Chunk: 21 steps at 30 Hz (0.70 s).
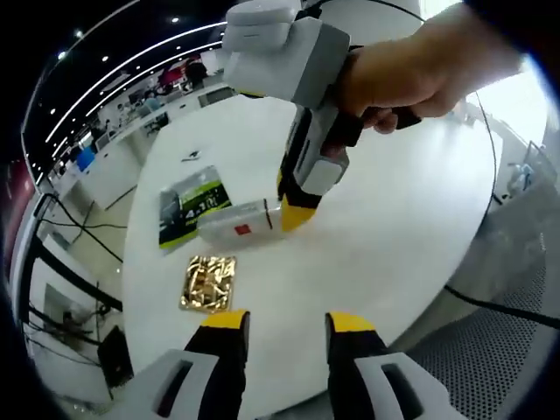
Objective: Arrange the skincare products in the storage area until every visible bottle or jar stands upright without overlapping.
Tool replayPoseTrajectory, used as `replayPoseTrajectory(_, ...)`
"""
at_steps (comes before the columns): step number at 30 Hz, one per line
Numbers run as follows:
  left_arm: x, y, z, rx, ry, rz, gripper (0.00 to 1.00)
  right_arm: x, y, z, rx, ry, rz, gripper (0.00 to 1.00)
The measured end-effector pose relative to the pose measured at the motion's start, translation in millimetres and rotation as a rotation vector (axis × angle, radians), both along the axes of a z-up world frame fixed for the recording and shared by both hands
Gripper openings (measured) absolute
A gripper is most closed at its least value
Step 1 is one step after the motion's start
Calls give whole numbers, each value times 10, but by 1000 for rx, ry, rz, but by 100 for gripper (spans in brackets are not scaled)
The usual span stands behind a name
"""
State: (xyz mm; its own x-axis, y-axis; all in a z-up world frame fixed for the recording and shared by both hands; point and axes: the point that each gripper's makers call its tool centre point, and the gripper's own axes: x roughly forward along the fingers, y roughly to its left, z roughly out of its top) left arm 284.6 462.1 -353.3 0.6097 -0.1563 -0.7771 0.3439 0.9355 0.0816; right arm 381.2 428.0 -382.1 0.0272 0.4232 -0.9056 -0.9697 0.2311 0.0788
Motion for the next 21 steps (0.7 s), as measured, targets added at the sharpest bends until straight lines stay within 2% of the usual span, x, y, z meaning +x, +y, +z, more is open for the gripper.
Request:
replayPoseTrajectory(2, 4, -9, 7, 0, -5, -6, 36, -93, -92, 50, 10, 42, -60, 19)
replayPoseTrajectory(6, 11, -8, 21, -1, -15, -8, 37, -216, -228, 190, 63, 84, -182, 18)
replayPoseTrajectory(14, -7, -75, 29, 7, -20, -48, 36, -424, -423, 430, 111, 82, -251, 19)
replayPoseTrajectory(21, -4, -117, 41, -11, -26, -65, 36, -563, -575, 552, 130, 62, -279, 19)
